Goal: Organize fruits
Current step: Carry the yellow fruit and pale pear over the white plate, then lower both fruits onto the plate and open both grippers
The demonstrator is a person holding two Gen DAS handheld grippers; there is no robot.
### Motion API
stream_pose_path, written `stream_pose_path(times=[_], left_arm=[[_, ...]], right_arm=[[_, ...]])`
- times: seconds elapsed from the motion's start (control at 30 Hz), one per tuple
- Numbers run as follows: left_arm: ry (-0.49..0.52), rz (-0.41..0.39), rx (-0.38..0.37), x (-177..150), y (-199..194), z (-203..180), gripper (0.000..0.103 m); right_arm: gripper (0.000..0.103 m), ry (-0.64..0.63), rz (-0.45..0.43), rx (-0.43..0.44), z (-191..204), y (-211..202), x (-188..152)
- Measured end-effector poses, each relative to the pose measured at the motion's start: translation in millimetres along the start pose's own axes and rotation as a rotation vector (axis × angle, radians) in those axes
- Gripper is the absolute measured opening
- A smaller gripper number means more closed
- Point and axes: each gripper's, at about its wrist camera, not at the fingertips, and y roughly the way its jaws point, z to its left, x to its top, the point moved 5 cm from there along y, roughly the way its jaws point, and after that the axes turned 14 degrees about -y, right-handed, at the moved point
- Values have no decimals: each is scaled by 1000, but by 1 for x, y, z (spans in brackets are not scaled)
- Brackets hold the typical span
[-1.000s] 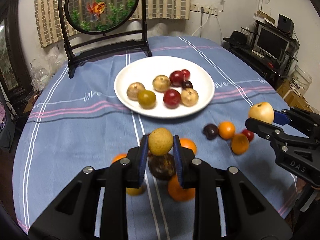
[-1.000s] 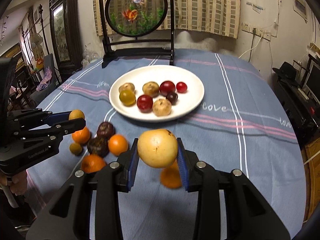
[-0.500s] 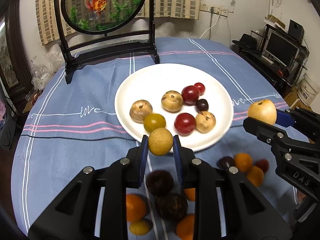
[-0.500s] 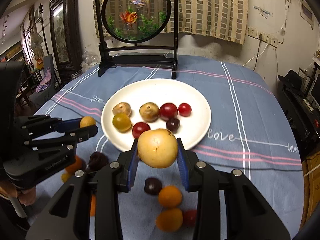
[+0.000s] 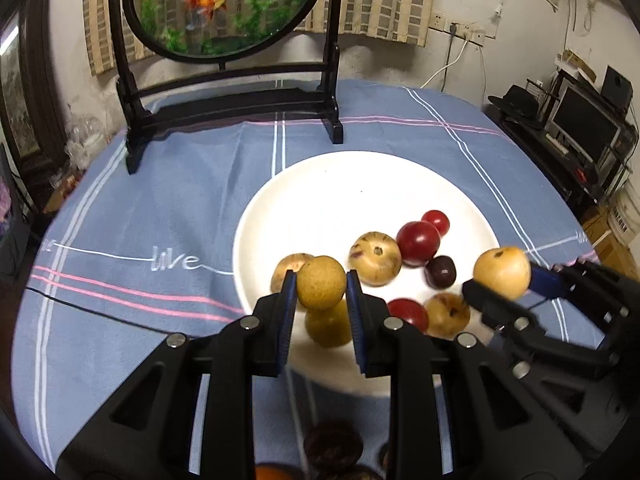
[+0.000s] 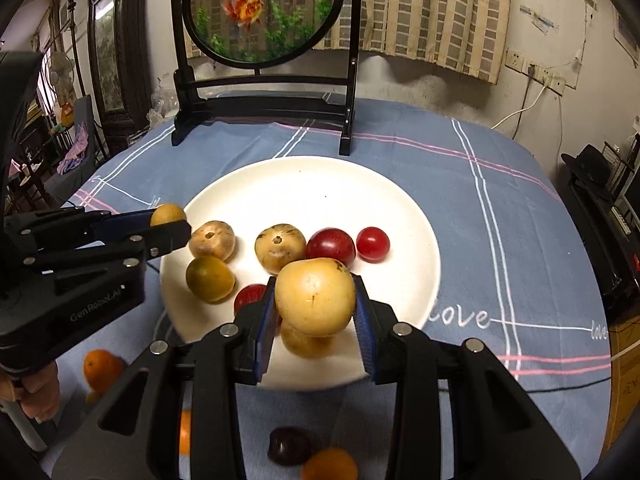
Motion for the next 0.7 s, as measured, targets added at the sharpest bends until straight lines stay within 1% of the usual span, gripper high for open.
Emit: stream_pose_path(times=[0.17,0.3,0.4,0.63,0.67,0.7], left_arm=[[-26,8,21,10,22,2,25],[-24,12,43,15,35,1,25],[-17,20,59,13,42,-1,25],[-6,40,67,11,54,-6,26],[-5,43,68,10,55,-7,27],[-4,45,66,10,56,-7,36]], right_arm=[[36,32,15,17,-2,20,4],[36,41,39,26,-2,33,3],[36,48,54,22,-4,40,2],[37,41,85,6,-3,50,3],[41,41,90,0,-3,51,2],[45,43,94,-5,-3,52,2]])
